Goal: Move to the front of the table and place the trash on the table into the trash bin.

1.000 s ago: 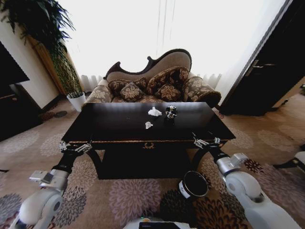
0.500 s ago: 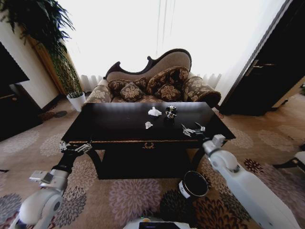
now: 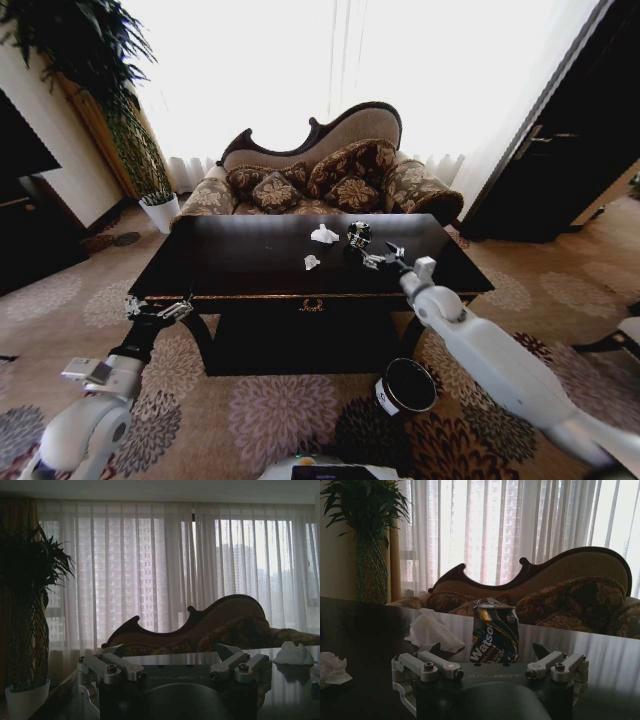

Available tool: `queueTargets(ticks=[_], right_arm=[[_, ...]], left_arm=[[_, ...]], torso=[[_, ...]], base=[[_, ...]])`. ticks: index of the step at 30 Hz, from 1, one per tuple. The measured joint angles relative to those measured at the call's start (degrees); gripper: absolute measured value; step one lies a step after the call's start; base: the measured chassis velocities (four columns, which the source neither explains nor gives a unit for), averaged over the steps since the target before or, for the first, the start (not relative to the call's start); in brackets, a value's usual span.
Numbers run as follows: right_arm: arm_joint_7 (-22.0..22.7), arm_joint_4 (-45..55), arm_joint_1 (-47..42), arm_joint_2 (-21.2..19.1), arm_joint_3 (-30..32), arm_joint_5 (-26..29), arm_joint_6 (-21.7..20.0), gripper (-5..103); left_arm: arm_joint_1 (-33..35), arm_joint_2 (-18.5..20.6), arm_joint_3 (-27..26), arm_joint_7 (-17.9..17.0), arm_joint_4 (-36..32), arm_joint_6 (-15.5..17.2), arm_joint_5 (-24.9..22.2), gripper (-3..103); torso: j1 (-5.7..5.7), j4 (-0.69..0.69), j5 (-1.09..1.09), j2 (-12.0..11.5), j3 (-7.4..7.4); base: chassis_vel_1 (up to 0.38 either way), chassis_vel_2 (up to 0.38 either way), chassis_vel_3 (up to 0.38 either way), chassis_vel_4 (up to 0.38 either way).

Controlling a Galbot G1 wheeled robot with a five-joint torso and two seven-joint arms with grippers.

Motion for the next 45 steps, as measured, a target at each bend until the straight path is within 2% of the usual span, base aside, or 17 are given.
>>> queueTargets(ticks=[31, 34, 36, 37, 40, 43, 45], right_arm=[[-3.3, -13.7, 13.0, 6.8, -8.1, -3.2, 1.4, 101], [-3.5, -14.3, 13.3, 7.3, -8.1, -3.7, 1.8, 92], [-3.5, -14.3, 13.2, 7.4, -8.1, -3.8, 1.9, 92], [-3.6, -14.3, 13.0, 7.6, -8.1, -3.9, 2.0, 81], [-3.6, -14.3, 12.5, 7.8, -8.0, -4.1, 2.0, 76], [-3.7, -13.9, 11.9, 7.9, -7.7, -4.2, 2.0, 59], [-3.7, -13.8, 11.6, 7.9, -7.6, -4.2, 2.0, 59]], left_arm=[[0.0, 0.0, 0.0, 0.0, 0.0, 0.0, 0.0, 100], [0.0, 0.0, 0.0, 0.0, 0.0, 0.0, 0.0, 100], [0.0, 0.0, 0.0, 0.0, 0.0, 0.0, 0.0, 100], [0.0, 0.0, 0.0, 0.0, 0.0, 0.0, 0.0, 100], [0.0, 0.0, 0.0, 0.0, 0.0, 0.0, 0.0, 100], [0.0, 0.0, 0.0, 0.0, 0.0, 0.0, 0.0, 100], [0.0, 0.0, 0.0, 0.0, 0.0, 0.0, 0.0, 100]], torso=[[-0.01, -0.01, 0.01, 0.0, 0.0], [-0.01, -0.01, 0.01, 0.0, 0.0], [-0.01, -0.01, 0.01, 0.0, 0.0], [-0.01, -0.01, 0.01, 0.0, 0.0], [-0.01, -0.01, 0.02, 0.0, 0.0], [-0.01, -0.01, 0.01, 0.0, -0.01], [-0.01, -0.01, 0.01, 0.0, 0.0]], base=[[0.0, 0.0, 0.0, 0.0], [0.0, 0.0, 0.0, 0.0], [0.0, 0.0, 0.0, 0.0], [0.0, 0.0, 0.0, 0.0], [0.0, 0.0, 0.0, 0.0], [0.0, 0.0, 0.0, 0.0], [0.0, 0.0, 0.0, 0.0]])
